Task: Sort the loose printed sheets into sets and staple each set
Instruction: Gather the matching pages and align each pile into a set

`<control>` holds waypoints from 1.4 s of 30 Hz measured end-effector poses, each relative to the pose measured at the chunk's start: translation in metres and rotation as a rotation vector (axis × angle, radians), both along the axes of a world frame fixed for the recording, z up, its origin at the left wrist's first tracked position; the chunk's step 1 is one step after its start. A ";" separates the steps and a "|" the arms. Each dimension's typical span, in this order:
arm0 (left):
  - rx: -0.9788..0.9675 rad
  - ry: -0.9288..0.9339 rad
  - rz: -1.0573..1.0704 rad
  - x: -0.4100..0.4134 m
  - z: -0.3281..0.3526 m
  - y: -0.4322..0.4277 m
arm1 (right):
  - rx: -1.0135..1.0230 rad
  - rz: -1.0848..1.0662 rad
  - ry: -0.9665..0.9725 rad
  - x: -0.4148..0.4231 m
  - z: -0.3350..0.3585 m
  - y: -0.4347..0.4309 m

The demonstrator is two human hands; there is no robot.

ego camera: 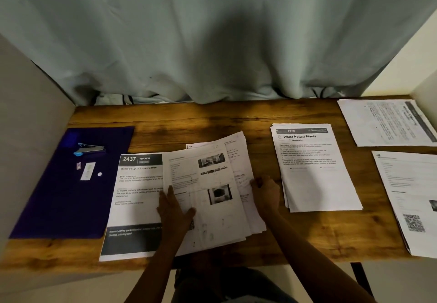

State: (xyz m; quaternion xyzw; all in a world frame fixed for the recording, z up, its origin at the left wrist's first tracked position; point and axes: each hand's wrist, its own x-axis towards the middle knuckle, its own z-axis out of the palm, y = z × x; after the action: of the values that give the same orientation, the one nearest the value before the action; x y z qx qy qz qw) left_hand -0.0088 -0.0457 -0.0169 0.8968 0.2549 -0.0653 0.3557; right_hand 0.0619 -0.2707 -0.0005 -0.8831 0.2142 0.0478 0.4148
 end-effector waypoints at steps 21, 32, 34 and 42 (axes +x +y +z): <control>-0.036 -0.066 0.067 -0.001 0.002 0.006 | -0.032 -0.142 -0.264 0.064 0.090 -0.103; 0.029 -0.288 0.250 0.000 0.034 0.035 | 0.006 -0.118 -0.115 0.040 0.061 -0.096; 0.047 -0.298 0.265 -0.002 0.036 0.045 | 0.013 -0.116 -0.105 0.040 0.061 -0.095; -0.224 -0.132 0.444 -0.011 0.041 0.100 | 0.008 -0.104 -0.111 0.045 0.063 -0.093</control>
State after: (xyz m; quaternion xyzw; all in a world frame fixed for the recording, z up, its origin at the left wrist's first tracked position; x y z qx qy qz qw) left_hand -0.0195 0.0544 0.0238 0.7763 0.4129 0.0450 0.4741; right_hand 0.1066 -0.3635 0.0622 -0.8703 0.2362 -0.0218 0.4316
